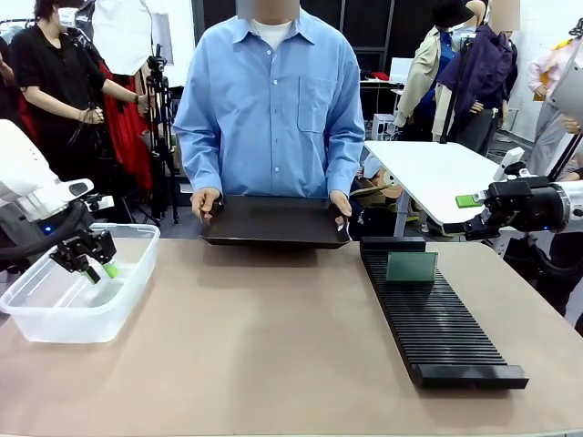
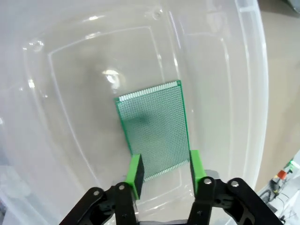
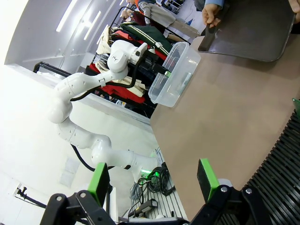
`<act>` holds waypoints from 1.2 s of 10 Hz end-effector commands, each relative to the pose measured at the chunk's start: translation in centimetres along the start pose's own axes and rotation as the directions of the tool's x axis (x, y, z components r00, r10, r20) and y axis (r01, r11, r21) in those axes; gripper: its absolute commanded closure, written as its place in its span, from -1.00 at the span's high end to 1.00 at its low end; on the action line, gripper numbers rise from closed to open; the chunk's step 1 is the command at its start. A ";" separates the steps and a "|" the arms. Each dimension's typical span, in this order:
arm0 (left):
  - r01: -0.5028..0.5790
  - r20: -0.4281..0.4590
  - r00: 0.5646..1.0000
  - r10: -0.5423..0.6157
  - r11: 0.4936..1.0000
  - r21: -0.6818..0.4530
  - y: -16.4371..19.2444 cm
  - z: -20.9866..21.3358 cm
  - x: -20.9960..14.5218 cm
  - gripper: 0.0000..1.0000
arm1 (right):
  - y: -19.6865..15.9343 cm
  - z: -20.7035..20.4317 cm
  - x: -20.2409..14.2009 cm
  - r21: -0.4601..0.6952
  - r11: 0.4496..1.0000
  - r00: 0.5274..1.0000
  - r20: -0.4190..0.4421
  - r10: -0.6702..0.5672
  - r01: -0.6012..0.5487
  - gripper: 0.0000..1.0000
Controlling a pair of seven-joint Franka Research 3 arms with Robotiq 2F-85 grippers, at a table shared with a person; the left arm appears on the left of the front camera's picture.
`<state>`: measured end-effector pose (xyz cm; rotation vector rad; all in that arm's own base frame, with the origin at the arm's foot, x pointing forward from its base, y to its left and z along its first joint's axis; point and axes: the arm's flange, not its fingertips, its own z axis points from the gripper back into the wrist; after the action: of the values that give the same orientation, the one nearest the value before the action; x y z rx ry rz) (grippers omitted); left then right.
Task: Sort PCBs into racks and boxes based on the side picked up.
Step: If the short side of the Blank PCB is picked up, insert it into the PCB Rack ; if the long side is picked up, place it in the Organizing box.
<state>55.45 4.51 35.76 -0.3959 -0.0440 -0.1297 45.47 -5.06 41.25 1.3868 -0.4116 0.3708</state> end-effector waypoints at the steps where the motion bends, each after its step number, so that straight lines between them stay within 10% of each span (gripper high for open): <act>1: -0.020 0.018 1.000 0.018 0.995 0.101 -1.1 1.7 -0.8 1.00 | 0.1 0.2 0.3 -0.008 1.000 1.000 -0.004 0.014 -0.014 1.00; 12: 0.007 0.035 0.999 -0.012 0.991 0.135 -2.5 4.2 -1.1 1.00 | 0.1 0.2 0.3 -0.008 1.000 1.000 -0.004 0.014 -0.014 1.00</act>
<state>53.89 3.95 40.36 -0.2627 -0.0883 -0.1282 45.47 -5.06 41.25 1.3868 -0.4116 0.3708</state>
